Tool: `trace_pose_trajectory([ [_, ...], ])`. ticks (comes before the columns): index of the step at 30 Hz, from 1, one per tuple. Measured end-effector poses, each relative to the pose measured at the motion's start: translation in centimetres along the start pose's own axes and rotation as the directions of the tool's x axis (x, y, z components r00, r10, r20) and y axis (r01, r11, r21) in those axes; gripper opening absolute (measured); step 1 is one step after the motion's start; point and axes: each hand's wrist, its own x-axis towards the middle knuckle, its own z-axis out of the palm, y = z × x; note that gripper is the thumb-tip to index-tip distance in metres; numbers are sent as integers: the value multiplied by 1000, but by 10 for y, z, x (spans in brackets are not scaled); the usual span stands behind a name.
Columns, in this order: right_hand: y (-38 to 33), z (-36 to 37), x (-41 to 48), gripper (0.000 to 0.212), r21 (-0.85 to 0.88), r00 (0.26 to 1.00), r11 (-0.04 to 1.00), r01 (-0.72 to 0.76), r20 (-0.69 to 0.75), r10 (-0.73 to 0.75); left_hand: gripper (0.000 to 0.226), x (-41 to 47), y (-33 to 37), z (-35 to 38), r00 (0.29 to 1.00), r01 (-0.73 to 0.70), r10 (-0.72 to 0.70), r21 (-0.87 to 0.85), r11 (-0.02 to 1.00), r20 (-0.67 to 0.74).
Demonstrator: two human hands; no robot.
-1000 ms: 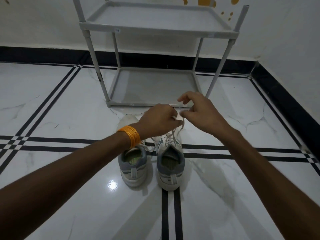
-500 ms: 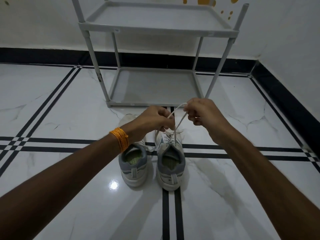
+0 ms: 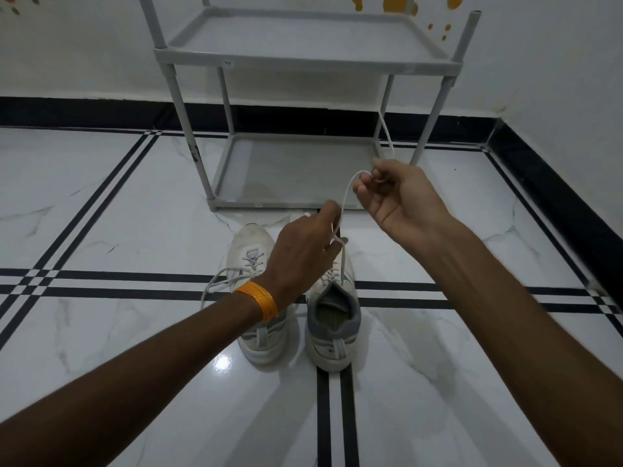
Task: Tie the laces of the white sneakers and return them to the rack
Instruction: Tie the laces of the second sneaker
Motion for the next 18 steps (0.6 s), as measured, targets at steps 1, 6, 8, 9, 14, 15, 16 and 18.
trace_pose_trajectory([
  [1, 6, -7, 7, 24, 51, 997, 998, -47, -60, 50, 28, -2, -3, -1, 998, -58, 58, 28, 998, 1],
  [6, 39, -41, 28, 10, 96, 946, 970, -224, -220, 240, 29, -9, -12, 1, 969, -244, 237, 120, 962, 68],
  [8, 48, -49, 25, 27, -14, 931, 955, -296, -227, 285, 29, -8, -7, 2, 990, -14, 15, -12, 1000, 138],
  [9, 50, -49, 22, 28, -113, 934, 949, -295, -243, 262, 28, -4, -7, 2, 972, 162, -136, -124, 979, 193],
  [14, 48, -34, -6, 19, -722, 981, 691, 47, -95, -167, 30, 15, -5, -8, 727, 681, -439, -474, 558, 528],
  [15, 47, -29, -12, 22, -761, 987, 643, 89, -21, -162, 31, 16, -5, -9, 717, 693, -428, -491, 528, 551],
  [16, 47, -24, -17, 25, -784, 993, 613, 100, 35, -117, 34, 17, -5, -9, 717, 694, -417, -510, 509, 559],
  [18, 49, -22, -20, 29, -813, 997, 581, 47, 75, 24, 37, 15, -5, -8, 719, 695, -417, -551, 462, 557],
])
